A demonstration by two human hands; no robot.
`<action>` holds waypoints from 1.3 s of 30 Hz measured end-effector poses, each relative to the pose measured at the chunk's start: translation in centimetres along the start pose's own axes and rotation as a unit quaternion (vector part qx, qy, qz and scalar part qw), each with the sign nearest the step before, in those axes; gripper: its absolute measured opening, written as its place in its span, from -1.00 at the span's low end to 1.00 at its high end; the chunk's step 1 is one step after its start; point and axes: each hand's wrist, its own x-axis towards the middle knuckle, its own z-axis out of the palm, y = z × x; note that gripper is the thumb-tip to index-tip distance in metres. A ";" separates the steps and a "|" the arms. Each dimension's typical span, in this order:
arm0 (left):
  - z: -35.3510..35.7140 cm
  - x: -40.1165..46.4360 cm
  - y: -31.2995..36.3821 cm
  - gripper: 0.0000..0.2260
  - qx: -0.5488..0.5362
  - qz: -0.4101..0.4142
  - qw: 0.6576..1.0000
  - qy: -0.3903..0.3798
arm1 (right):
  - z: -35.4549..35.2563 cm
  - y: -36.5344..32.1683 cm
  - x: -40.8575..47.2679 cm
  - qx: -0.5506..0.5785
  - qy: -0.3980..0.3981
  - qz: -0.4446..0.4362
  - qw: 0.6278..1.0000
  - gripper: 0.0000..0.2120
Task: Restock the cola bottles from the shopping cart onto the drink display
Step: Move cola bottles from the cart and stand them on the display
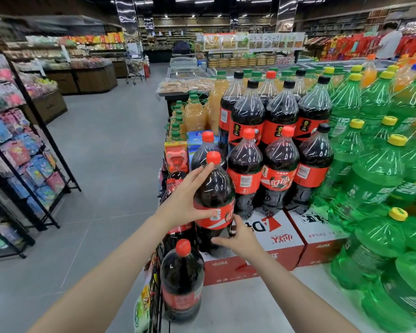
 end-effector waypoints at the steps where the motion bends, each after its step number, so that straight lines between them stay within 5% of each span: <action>1: 0.0 -0.1 0.1 -0.02 -0.001 -0.001 1.000 0.004 | 0.0 0.0 0.0 0.000 -0.007 0.001 1.000 -0.13; 6: -0.9 -0.7 1.0 -0.09 0.016 0.003 0.997 0.073 | -1.5 -0.7 -0.6 -0.023 -0.067 0.006 0.997 -0.11; 12: -3.3 0.3 5.3 -0.56 0.037 0.114 0.969 0.215 | -6.1 -1.7 -4.6 -0.116 -0.052 0.043 0.991 -0.27; 20: 3.2 0.2 13.2 -0.58 0.003 0.193 0.981 -0.033 | -11.4 -0.6 -18.6 -0.175 0.032 0.121 0.977 -0.60; 23: 6.9 -1.5 17.5 -0.61 -0.037 0.206 0.971 -0.117 | -12.5 1.0 -25.2 -0.172 0.076 0.176 0.966 -0.53; 32: 19.0 -8.8 31.5 -0.60 -0.156 0.242 0.928 -0.235 | -16.7 7.0 -47.0 -0.126 0.254 0.265 0.921 -0.50; 39: 29.3 -17.2 46.1 -0.73 -0.258 0.208 0.893 -0.304 | -19.3 14.0 -65.3 -0.073 0.297 0.337 0.890 -0.47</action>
